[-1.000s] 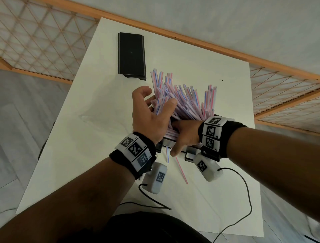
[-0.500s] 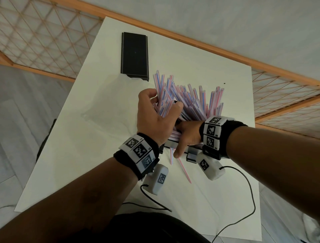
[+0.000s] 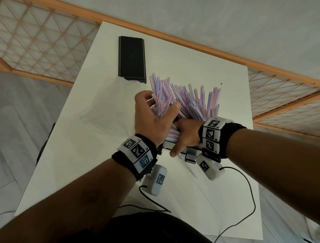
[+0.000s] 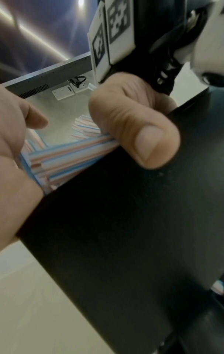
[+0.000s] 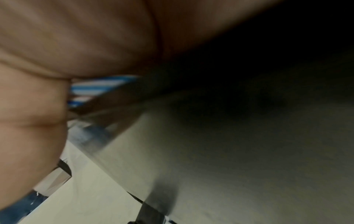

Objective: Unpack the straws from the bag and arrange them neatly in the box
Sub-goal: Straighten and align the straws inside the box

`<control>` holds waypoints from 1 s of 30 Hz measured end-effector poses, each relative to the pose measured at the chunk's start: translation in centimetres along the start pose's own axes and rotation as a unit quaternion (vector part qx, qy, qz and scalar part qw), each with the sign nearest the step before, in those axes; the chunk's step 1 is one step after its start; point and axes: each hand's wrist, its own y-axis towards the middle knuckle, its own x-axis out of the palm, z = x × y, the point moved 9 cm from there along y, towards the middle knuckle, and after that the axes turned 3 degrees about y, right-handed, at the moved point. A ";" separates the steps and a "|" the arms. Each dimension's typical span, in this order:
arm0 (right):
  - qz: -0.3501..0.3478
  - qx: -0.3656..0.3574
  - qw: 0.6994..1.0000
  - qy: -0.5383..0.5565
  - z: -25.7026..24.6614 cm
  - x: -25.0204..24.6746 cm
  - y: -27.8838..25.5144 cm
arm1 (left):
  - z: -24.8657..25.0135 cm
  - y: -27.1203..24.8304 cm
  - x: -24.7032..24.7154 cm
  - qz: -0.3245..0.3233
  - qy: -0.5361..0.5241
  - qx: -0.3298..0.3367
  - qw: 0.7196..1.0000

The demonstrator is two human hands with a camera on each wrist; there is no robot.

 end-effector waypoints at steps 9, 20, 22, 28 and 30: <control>0.102 -0.086 0.991 0.028 -1.7 -1.1 -1.8 | -0.1 0.0 -0.2 0.007 0.045 -0.014 0.999; 0.181 -0.074 0.980 0.035 0.1 -1.1 -3.5 | 0.1 0.1 -0.2 0.019 0.015 -0.027 0.999; 0.189 -0.089 0.977 0.035 0.2 -0.6 -3.9 | 0.2 0.0 -0.1 0.014 0.023 -0.027 0.999; 0.331 -0.185 0.925 0.008 -0.8 -1.5 -7.6 | 0.0 0.1 -0.3 0.012 0.053 -0.027 0.998; 0.375 -0.204 0.904 -0.016 -0.9 -1.5 -8.9 | -0.2 0.1 -0.3 0.008 0.055 -0.032 0.998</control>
